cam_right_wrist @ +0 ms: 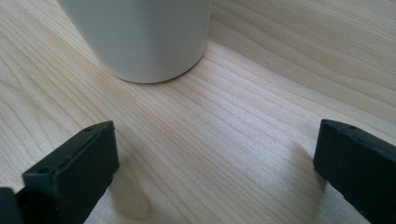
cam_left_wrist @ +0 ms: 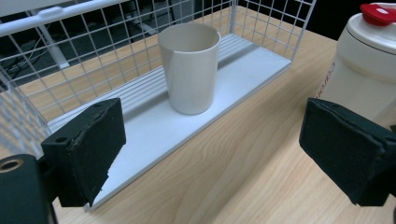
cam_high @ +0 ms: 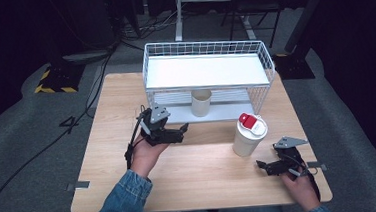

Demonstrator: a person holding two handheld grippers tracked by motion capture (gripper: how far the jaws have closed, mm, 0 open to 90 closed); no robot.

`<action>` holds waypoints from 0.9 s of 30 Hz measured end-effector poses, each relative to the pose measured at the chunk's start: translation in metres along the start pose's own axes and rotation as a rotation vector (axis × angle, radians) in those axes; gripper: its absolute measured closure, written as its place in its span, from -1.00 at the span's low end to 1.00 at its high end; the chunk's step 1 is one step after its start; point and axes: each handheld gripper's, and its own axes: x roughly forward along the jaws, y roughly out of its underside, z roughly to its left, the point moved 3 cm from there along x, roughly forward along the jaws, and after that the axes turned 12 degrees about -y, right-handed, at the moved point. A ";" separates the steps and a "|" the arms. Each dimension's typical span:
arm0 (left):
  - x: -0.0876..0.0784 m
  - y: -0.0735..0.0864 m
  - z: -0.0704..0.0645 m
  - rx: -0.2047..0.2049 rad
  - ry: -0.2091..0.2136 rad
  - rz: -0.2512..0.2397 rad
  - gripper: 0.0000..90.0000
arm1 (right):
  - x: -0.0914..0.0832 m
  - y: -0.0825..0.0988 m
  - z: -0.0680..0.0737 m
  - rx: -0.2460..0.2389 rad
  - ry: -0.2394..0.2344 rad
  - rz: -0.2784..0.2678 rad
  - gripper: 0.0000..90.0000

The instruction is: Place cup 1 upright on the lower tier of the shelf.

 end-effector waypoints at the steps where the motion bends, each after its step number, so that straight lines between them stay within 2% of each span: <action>1: -0.003 0.001 0.002 0.002 0.003 0.001 -0.83 | 0.000 0.000 0.000 0.000 0.000 0.000 -1.00; 7: -0.022 0.009 0.006 -0.014 0.016 -0.005 -0.83 | 0.000 0.000 0.000 0.000 0.000 0.000 -1.00; 13: -0.035 0.018 0.009 -0.027 0.049 0.003 -0.83 | 0.000 0.000 0.000 0.000 0.000 0.000 -1.00; 27: -0.055 0.043 0.016 -0.032 0.078 0.046 -0.80 | 0.000 0.000 0.000 0.000 0.000 0.001 -1.00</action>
